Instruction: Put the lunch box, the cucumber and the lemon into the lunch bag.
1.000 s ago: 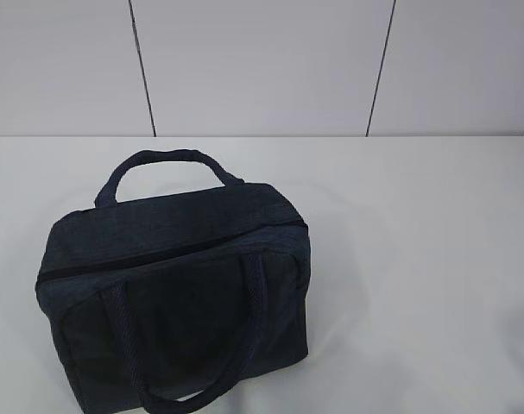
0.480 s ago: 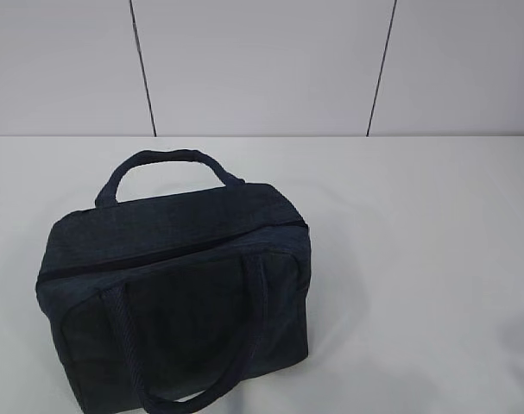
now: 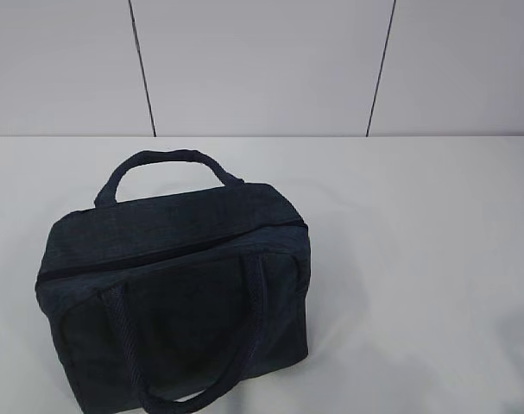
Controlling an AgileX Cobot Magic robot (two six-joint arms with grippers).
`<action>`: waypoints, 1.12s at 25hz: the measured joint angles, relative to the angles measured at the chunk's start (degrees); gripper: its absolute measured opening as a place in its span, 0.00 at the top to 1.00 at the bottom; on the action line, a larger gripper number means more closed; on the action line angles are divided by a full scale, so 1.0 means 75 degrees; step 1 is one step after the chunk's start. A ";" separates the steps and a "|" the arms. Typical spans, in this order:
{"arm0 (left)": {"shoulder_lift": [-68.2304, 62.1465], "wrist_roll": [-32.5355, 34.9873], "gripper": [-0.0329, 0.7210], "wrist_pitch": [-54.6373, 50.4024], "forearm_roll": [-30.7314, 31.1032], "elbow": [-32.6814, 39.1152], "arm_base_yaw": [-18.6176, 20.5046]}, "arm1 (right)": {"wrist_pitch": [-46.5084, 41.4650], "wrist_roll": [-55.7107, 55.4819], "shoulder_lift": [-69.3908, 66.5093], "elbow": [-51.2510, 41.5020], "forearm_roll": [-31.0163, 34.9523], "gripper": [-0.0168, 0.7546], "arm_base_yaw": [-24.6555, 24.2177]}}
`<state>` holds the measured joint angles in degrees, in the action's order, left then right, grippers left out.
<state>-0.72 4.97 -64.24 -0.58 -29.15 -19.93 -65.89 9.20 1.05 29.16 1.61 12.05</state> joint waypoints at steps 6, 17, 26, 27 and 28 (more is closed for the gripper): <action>0.0000 0.0000 0.52 0.0030 0.0000 0.0000 0.0000 | 0.0033 0.0000 0.0000 0.0000 0.0000 0.55 0.0000; 0.0000 0.0012 0.53 0.0042 0.0000 0.0000 0.1651 | 0.0043 -0.0013 0.0000 0.0000 0.0000 0.55 -0.1043; 0.0000 0.0012 0.52 0.0042 0.0000 0.0000 0.1944 | 0.0063 -0.0013 0.0000 0.0000 0.0000 0.55 -0.1190; 0.0000 0.0012 0.53 0.0042 0.0000 0.0000 0.1944 | 0.0063 -0.0013 0.0000 0.0000 0.0000 0.55 -0.1190; 0.0000 0.0012 0.53 0.0042 0.0000 0.0000 0.1944 | 0.0063 -0.0013 0.0000 0.0000 0.0000 0.55 -0.1190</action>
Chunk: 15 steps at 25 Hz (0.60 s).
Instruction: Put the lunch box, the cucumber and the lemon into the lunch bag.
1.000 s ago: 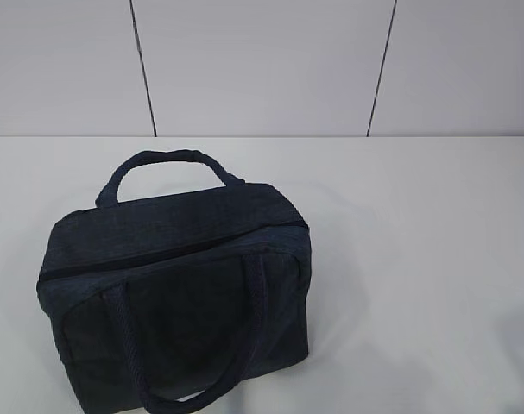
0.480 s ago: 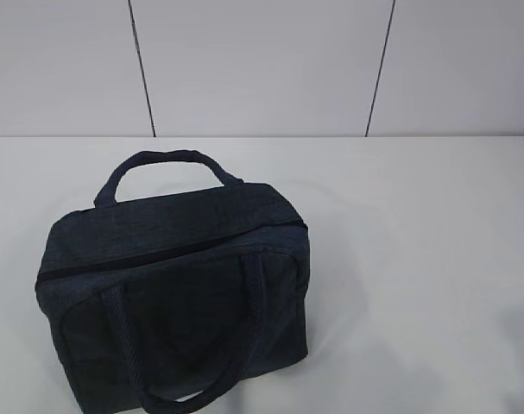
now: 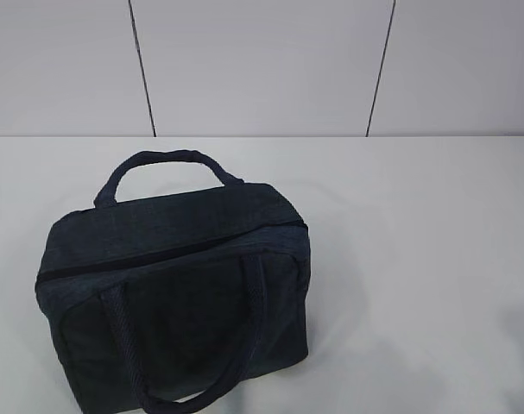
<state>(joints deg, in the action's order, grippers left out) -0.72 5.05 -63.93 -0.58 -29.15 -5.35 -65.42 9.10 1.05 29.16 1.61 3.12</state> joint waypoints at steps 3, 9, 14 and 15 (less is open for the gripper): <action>0.0000 0.0000 0.53 0.0000 0.0000 0.0000 0.0000 | 0.0000 0.0000 0.0000 0.0000 0.0000 0.55 0.0000; 0.0000 0.0005 0.53 0.0000 0.0000 0.0000 0.0000 | 0.0000 -0.0016 0.0000 0.0000 0.0000 0.55 0.0000; 0.0000 0.0005 0.53 0.0000 0.0000 0.0000 0.0000 | 0.0000 -0.0016 0.0000 0.0000 0.0000 0.55 0.0000; 0.0000 0.0005 0.53 0.0000 0.0000 0.0000 0.0000 | 0.0000 -0.0016 0.0000 0.0000 0.0000 0.55 0.0000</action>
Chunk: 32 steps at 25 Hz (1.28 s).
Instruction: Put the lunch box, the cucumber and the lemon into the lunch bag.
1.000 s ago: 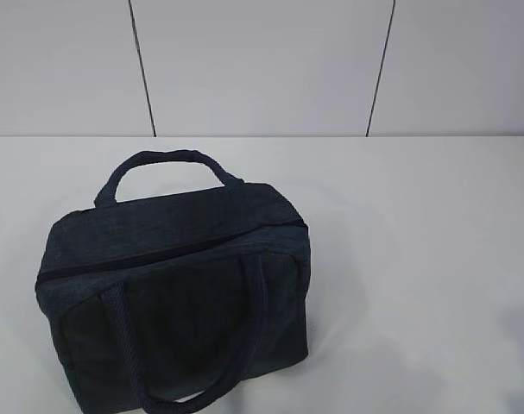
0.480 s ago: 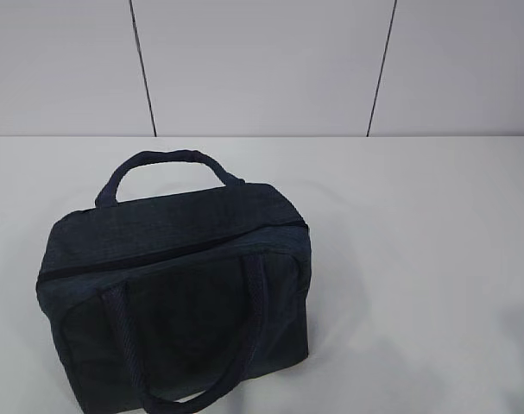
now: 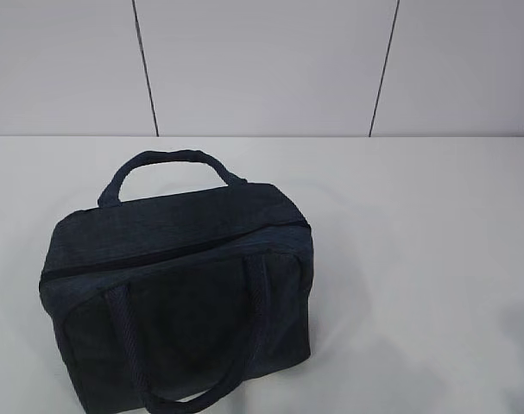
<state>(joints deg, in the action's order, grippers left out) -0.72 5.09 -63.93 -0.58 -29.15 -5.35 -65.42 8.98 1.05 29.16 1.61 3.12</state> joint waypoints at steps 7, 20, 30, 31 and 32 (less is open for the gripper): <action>0.0000 0.0000 0.53 0.0000 0.0000 0.0000 0.0013 | 0.0000 0.0000 0.0000 0.0000 0.0000 0.55 0.0000; 0.0000 0.0000 0.52 0.0000 -0.0014 0.0000 0.0013 | 0.0000 0.0000 0.0000 0.0000 0.0000 0.55 0.0000; 0.0000 0.0000 0.53 0.0000 -0.0014 0.0000 0.0013 | 0.0000 0.0000 0.0000 0.0000 0.0000 0.55 0.0000; 0.0000 0.0000 0.53 0.0000 -0.0014 0.0000 0.0013 | 0.0000 0.0000 0.0000 0.0000 0.0000 0.55 0.0000; 0.0000 0.0000 0.53 0.0000 -0.0014 0.0000 0.0013 | 0.0000 0.0000 0.0000 0.0000 0.0000 0.55 0.0000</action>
